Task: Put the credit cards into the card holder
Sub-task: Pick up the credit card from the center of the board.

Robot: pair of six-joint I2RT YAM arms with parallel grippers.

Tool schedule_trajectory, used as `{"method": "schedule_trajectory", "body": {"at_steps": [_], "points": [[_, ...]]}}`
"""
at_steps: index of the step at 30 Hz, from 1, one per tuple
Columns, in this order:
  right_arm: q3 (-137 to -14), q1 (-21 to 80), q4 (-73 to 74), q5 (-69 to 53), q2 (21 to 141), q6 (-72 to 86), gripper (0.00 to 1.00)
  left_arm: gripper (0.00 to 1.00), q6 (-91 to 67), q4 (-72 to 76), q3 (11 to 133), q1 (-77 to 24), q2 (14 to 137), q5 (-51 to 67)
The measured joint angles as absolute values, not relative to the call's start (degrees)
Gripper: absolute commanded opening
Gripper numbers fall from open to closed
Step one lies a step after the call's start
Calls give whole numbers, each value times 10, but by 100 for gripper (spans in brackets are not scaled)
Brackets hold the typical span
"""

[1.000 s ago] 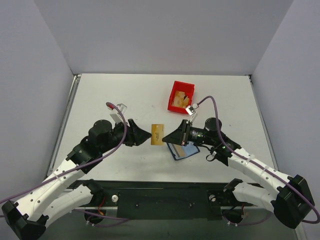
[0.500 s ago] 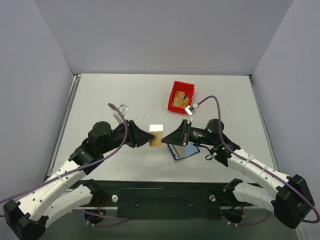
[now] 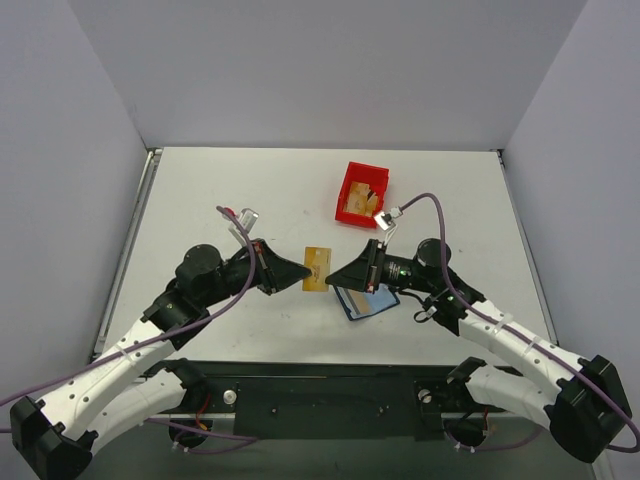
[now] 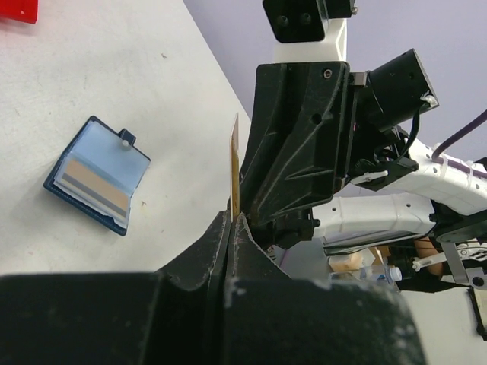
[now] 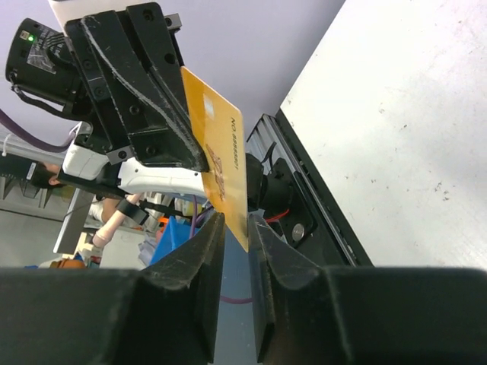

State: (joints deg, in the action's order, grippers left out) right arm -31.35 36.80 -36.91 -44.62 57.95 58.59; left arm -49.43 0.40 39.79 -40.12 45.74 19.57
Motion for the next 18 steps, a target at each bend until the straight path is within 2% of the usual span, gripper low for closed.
{"method": "schedule_trajectory", "body": {"at_steps": [2,8,18], "points": [[-314,368,-365,-442,573,580,27,0,-501,16,391,-401,458,199],[-314,368,-370,-431,568,574,30,0,-520,45,371,-401,458,200],[-314,368,-401,-419,592,585,27,0,-550,77,353,-401,452,200]]}}
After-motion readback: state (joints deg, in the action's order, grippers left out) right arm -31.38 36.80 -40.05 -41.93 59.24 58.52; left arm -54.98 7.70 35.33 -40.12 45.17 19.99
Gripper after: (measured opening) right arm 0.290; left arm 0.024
